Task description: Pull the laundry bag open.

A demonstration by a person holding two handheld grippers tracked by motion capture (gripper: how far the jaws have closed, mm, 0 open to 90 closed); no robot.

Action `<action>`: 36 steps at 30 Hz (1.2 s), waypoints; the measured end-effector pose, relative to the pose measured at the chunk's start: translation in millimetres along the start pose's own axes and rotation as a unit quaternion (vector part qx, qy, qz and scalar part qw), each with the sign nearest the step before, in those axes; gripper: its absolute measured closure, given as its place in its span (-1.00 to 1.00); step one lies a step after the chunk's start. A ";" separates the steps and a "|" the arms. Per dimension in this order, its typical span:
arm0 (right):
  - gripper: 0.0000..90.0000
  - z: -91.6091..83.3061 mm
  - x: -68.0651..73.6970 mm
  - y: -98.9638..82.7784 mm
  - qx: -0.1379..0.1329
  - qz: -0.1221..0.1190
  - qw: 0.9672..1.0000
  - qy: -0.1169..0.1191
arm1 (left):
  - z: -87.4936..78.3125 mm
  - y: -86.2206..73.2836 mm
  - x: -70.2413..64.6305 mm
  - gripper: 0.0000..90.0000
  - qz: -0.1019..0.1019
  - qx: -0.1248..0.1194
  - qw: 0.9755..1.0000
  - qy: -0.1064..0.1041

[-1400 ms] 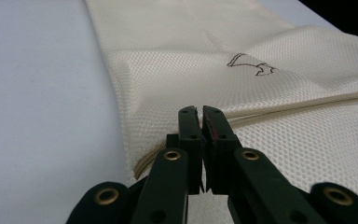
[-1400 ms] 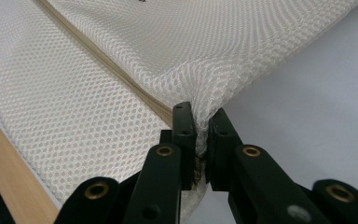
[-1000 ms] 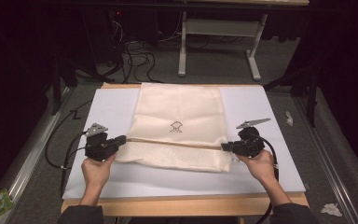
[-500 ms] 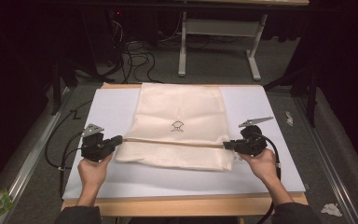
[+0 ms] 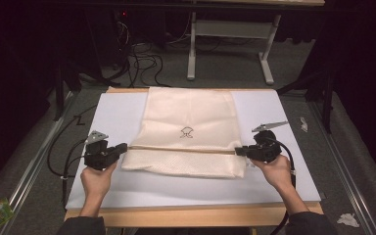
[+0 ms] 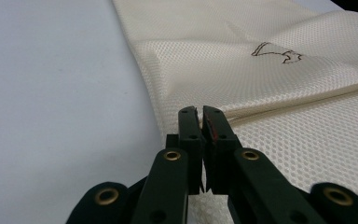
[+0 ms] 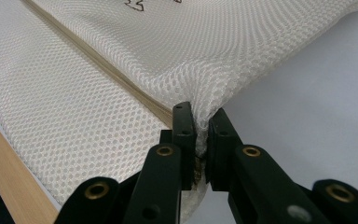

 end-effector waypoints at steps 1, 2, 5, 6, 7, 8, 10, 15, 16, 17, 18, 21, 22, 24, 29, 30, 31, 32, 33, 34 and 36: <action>0.90 -0.5 -0.2 0.8 -0.001 -0.001 1.000 -0.001 | 0.1 -0.4 0.2 0.94 0.001 0.000 1.000 0.000; 0.90 -0.7 -0.1 1.4 -0.003 -0.003 1.000 -0.001 | 0.1 -1.1 0.9 0.94 0.004 0.003 1.000 0.004; 0.91 -3.0 -2.5 3.1 -0.006 -0.004 1.000 -0.009 | -1.9 -3.4 3.9 0.94 -0.003 0.003 1.000 0.001; 0.90 -4.1 -3.2 3.2 -0.007 0.000 1.000 -0.006 | -1.8 -4.2 3.7 0.94 -0.003 0.004 1.000 0.001; 0.91 -4.4 -3.2 3.3 -0.007 0.000 1.000 -0.005 | -1.3 -5.1 3.3 0.94 0.001 0.007 1.000 0.003; 0.91 -4.0 -2.9 3.4 -0.007 -0.001 1.000 -0.009 | -0.7 -5.7 3.0 0.94 0.003 0.008 1.000 0.005; 0.90 -3.2 -3.2 3.4 -0.005 -0.004 1.000 -0.011 | -0.3 -6.1 3.1 0.94 0.002 0.008 1.000 0.003; 0.91 -4.3 -5.7 4.5 -0.009 -0.003 1.000 -0.016 | 1.5 -9.0 2.6 0.94 0.011 0.015 1.000 0.009; 0.91 -4.3 -6.1 4.8 -0.010 -0.006 1.000 -0.019 | 1.8 -9.9 3.0 0.94 0.010 0.016 1.000 0.010; 0.91 -4.5 -6.7 4.8 -0.010 -0.006 1.000 -0.022 | 2.3 -11.2 3.1 0.94 0.009 0.018 1.000 0.007; 0.91 -4.9 -7.1 4.8 -0.010 -0.004 1.000 -0.021 | 3.0 -12.3 2.9 0.94 0.008 0.019 1.000 0.007; 0.91 -5.2 -8.8 5.1 -0.012 -0.004 1.000 -0.023 | 3.7 -13.9 2.9 0.93 0.008 0.020 1.000 0.008; 0.91 -5.4 -9.2 5.1 -0.012 -0.004 1.000 -0.024 | 3.6 -14.0 2.7 0.93 0.009 0.022 1.000 0.006; 0.91 -5.6 -10.0 5.3 -0.012 -0.004 1.000 -0.027 | 3.6 -14.0 2.0 0.93 0.009 0.021 1.000 0.005; 0.91 -5.6 -12.5 6.2 -0.014 -0.003 0.999 -0.035 | 4.1 -16.0 -1.1 0.93 0.014 0.022 1.000 0.004; 0.91 -5.7 -13.4 6.4 -0.014 -0.004 0.999 -0.037 | 4.2 -16.3 -1.8 0.93 0.015 0.022 1.000 0.004; 0.91 -5.9 -14.0 6.8 -0.015 -0.004 0.999 -0.038 | 4.2 -16.6 -2.4 0.93 0.015 0.023 1.000 0.003; 0.90 -5.9 -14.3 6.9 -0.015 -0.002 0.999 -0.039 | 4.1 -16.9 -2.8 0.93 0.016 0.024 1.000 0.003; 0.91 -5.7 -14.6 6.7 -0.015 -0.001 0.999 -0.040 | 3.9 -17.0 -3.4 0.93 0.015 0.023 1.000 0.002; 0.90 -5.5 -15.1 6.3 -0.014 -0.004 0.999 -0.041 | 3.5 -17.1 -4.2 0.93 0.016 0.023 1.000 0.001; 0.90 -5.0 -16.3 5.0 -0.012 0.002 0.999 -0.042 | 3.3 -17.2 -6.2 0.94 0.016 0.023 1.000 -0.001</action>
Point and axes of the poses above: each handheld gripper's, and its own axes: z roughly forward along the jaws, y roughly out of its top, x roughly to its left, the point moved 8 cm from there along z, roughly forward along the jaws, and after that the axes turned 4 degrees about -x, right-handed, at the moved point
